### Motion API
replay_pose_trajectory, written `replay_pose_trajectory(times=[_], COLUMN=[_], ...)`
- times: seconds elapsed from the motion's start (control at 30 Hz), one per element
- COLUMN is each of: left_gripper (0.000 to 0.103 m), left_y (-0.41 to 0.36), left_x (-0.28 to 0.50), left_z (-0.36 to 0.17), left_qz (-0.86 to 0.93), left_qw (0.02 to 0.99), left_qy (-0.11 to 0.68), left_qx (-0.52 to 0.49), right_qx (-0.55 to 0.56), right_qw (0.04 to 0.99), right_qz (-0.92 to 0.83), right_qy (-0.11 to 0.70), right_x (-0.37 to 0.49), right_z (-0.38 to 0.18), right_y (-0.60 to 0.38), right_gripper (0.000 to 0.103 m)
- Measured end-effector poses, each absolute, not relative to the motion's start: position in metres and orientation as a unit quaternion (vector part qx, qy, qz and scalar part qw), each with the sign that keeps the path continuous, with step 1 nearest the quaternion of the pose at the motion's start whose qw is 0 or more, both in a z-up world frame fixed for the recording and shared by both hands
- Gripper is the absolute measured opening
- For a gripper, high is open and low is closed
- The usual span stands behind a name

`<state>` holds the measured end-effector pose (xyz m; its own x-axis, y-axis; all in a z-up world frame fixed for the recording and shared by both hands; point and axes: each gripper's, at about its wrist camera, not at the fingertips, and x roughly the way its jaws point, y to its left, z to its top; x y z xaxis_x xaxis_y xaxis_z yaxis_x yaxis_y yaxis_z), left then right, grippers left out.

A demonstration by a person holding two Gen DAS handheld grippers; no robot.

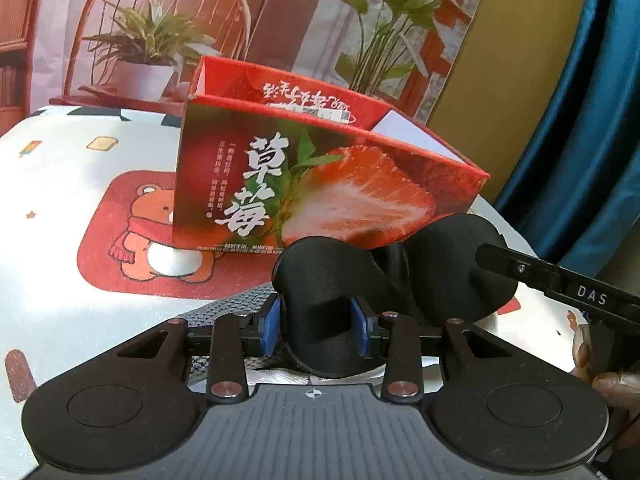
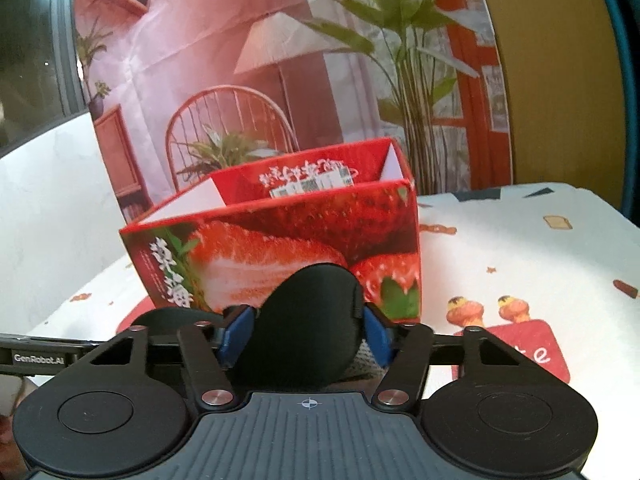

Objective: Organize soft objects
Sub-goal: 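Lift the eye mask with both tools into the red box and open both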

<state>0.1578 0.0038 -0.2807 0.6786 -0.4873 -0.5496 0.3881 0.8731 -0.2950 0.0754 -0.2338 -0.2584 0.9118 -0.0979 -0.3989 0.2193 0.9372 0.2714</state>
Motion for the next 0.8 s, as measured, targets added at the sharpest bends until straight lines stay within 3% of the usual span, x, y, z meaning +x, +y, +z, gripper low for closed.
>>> replay_pose_trajectory(times=[0.13,0.2,0.57,0.8], left_gripper=[0.037,0.037,0.025,0.02], left_y=[0.003,0.002,-0.003,0.002], left_x=[0.153,0.152,0.148,0.131], left_z=[-0.277,-0.276,-0.272,-0.225], left_qz=[-0.237,-0.234,-0.209,-0.233], left_qw=[0.916,0.918,0.923,0.934], left_qy=[0.315,0.313,0.322,0.27], left_qx=[-0.071,-0.068,-0.034,-0.034], right_qx=[0.149,0.147,0.135,0.14], right_qw=[0.968,0.968,0.968,0.976], right_qz=[-0.084,-0.082,-0.071,-0.048], right_qy=[0.185,0.184,0.197,0.162], right_x=[0.072,0.071,0.074,0.067], right_z=[-0.253,-0.251,-0.252,-0.228], right_y=[-0.233,-0.232,-0.227,-0.228], right_gripper=[0.028,0.024,0.018,0.013])
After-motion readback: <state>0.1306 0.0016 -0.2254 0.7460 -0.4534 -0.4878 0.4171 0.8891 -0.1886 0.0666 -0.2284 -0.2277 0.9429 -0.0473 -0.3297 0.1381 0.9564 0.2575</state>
